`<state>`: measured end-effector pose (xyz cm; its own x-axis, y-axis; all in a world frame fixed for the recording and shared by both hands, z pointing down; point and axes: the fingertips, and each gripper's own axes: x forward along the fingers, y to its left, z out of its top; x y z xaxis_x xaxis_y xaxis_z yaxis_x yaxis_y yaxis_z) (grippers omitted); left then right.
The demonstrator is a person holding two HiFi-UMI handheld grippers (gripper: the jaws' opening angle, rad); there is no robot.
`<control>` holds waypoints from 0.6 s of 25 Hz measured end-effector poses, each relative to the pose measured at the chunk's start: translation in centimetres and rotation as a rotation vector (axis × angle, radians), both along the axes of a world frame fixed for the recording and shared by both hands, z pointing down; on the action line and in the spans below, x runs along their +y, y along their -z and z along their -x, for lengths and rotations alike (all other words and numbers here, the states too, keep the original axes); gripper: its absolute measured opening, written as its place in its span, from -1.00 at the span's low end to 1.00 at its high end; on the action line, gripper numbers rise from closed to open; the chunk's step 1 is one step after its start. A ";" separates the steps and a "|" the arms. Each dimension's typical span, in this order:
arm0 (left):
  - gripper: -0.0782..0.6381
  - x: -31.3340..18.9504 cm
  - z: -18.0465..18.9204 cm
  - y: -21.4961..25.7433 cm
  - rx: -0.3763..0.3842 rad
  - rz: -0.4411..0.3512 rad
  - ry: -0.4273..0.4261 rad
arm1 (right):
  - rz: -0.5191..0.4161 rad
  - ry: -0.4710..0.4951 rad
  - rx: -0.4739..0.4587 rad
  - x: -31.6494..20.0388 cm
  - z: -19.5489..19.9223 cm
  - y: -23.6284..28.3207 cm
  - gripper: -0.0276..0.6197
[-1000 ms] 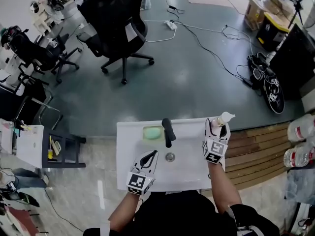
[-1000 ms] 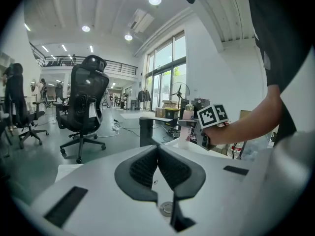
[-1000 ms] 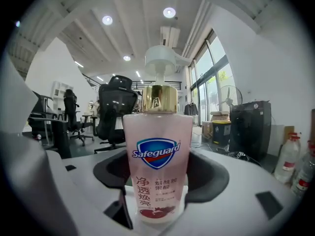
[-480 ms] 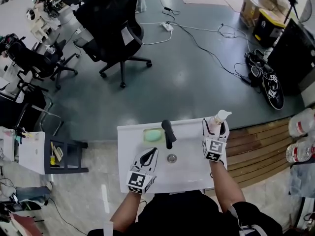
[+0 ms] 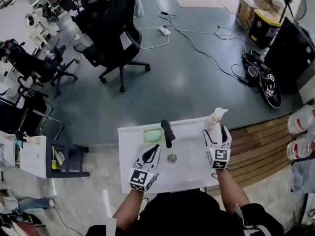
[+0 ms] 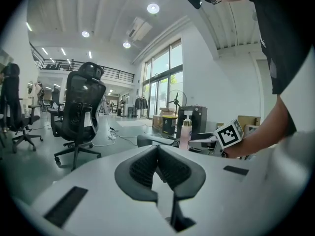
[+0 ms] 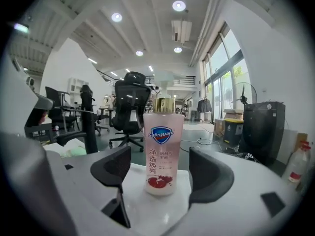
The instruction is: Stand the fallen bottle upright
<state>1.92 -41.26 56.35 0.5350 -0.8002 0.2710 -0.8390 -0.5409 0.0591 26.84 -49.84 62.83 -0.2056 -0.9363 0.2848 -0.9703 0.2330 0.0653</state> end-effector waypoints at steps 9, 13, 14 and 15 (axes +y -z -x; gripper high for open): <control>-0.73 1.3 -1.2 1.7 0.021 -0.025 -0.014 | -0.044 0.040 0.076 4.1 1.4 6.0 -0.87; -0.73 1.6 -2.6 2.8 0.017 -0.048 -0.039 | -0.039 0.090 0.059 4.9 2.5 7.4 -0.88; -0.73 1.8 -3.1 3.1 0.020 -0.053 -0.046 | -0.043 0.098 0.064 5.1 2.5 7.8 -0.88; -0.73 2.0 -3.4 3.3 0.023 -0.059 -0.050 | -0.053 0.104 0.071 5.3 2.6 8.2 -0.88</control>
